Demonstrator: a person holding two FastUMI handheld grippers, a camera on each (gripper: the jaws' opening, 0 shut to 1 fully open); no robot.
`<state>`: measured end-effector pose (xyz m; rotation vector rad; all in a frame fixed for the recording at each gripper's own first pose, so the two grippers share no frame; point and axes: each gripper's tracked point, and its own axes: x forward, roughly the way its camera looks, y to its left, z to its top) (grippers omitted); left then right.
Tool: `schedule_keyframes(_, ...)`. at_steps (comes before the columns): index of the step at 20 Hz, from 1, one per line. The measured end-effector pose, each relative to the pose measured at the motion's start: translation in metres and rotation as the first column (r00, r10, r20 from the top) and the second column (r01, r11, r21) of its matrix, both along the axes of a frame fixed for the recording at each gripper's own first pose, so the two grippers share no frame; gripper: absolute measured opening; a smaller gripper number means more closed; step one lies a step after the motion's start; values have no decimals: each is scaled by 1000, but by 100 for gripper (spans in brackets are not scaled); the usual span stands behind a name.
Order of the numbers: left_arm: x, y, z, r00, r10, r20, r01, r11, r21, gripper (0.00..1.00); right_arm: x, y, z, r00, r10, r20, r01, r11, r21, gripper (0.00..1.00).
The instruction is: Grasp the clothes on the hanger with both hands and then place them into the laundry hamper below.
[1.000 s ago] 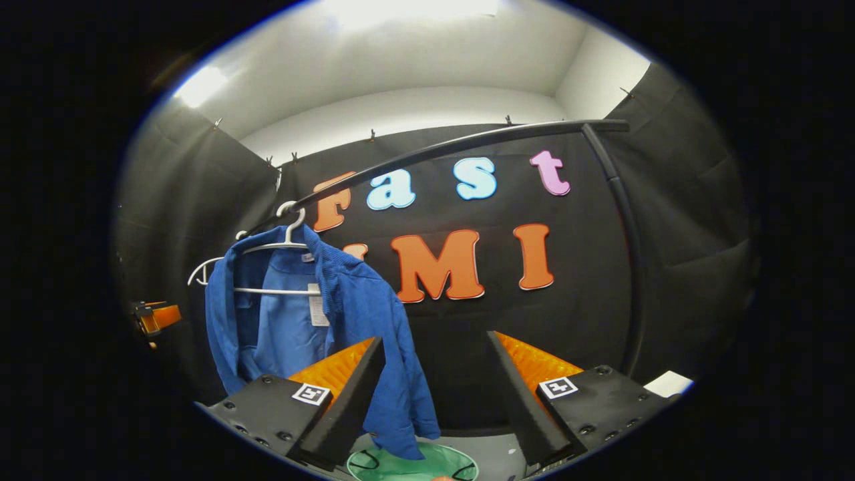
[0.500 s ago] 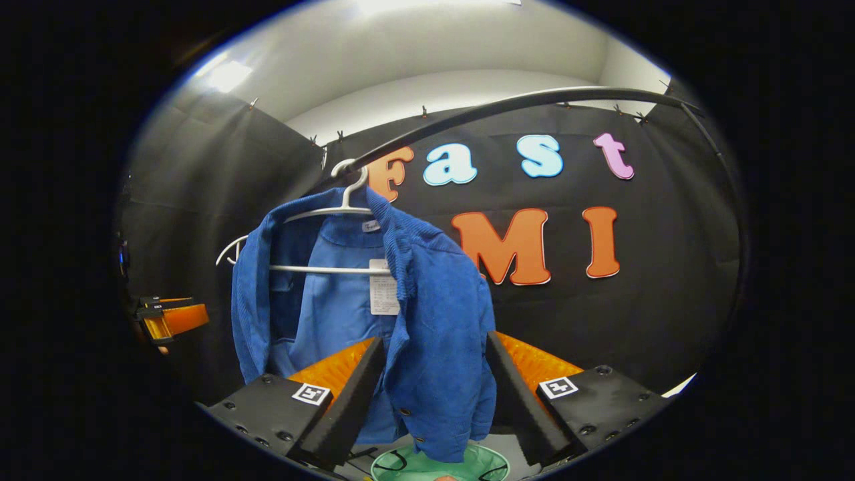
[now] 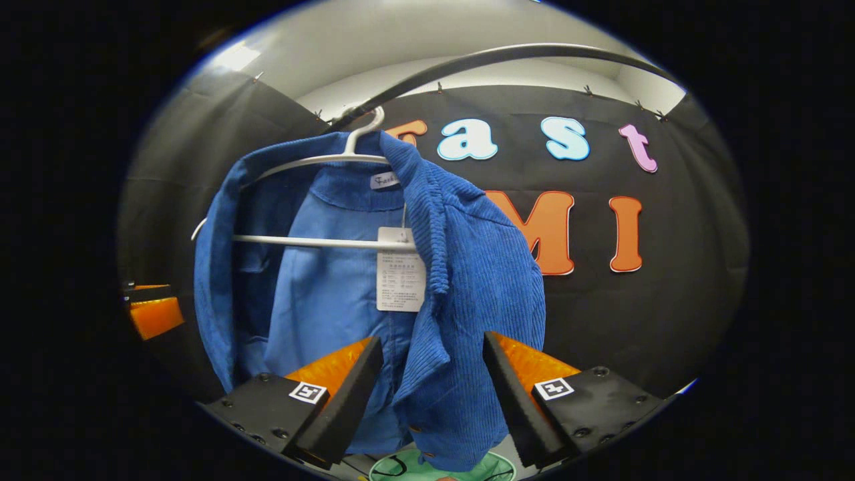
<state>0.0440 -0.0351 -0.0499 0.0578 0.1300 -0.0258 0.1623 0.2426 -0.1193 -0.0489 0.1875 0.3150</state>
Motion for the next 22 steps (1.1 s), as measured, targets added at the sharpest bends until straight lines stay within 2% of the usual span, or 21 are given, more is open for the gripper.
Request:
schedule_keyframes(3, 15, -8, -1, 1000, -7, 9, 7, 1000, 9, 93, 32, -11, -9, 998, -58, -16, 58, 998, 16, 99)
schedule_keyframes(5, 26, -2, -1, 999, 24, 21, -24, 999, 27, 95, 44, -6, -15, 998, -34, -47, 36, 999, 40, 98)
schedule_keyframes(6, 30, -1, -3, 999, 35, 18, -35, 999, 31, 92, 46, -4, -17, 998, -14, -63, 18, 998, 62, 94)
schedule_keyframes(9, 42, -5, -13, 999, 40, -5, -39, 999, 19, 93, 48, 5, -20, 994, 53, -94, -41, 991, 130, 96)
schedule_keyframes(11, 45, -11, -16, 999, 35, -18, -35, 999, 11, 93, 48, 6, -18, 994, 70, -86, -58, 988, 142, 79)
schedule_keyframes(12, 45, -15, -15, 1000, 24, -16, -24, 1000, 5, 95, 47, 4, -15, 995, 70, -76, -59, 988, 142, 63)
schedule_keyframes(14, 46, -25, -12, 1000, 5, -13, -5, 1000, 0, 93, 49, -2, -12, 996, 58, -62, -48, 988, 146, 32)
schedule_keyframes(15, 48, -26, -11, 1000, 4, -13, -4, 1000, 3, 93, 45, 0, -11, 995, 80, -62, -70, 986, 151, 16)
schedule_keyframes(16, 52, -26, -11, 1000, 11, -13, -11, 1000, 8, 95, 44, 2, -10, 995, 85, -54, -76, 985, 154, 16)
schedule_keyframes(18, 60, -23, -14, 999, 35, -19, -35, 999, 15, 92, 41, 3, -5, 994, 99, -37, -92, 984, 153, 11)
schedule_keyframes(19, 64, -22, -17, 999, 39, -26, -38, 999, 20, 95, 38, 1, -2, 995, 101, -22, -97, 985, 144, 11)
schedule_keyframes(20, 66, -20, -19, 998, 44, -33, -43, 998, 35, 93, 35, -1, 1, 995, 100, -7, -99, 985, 139, 11)
schedule_keyframes(22, 70, -3, -23, 995, 95, -44, -90, 991, 99, 60, 31, -4, 12, 994, 105, 21, -107, 981, 159, 11)
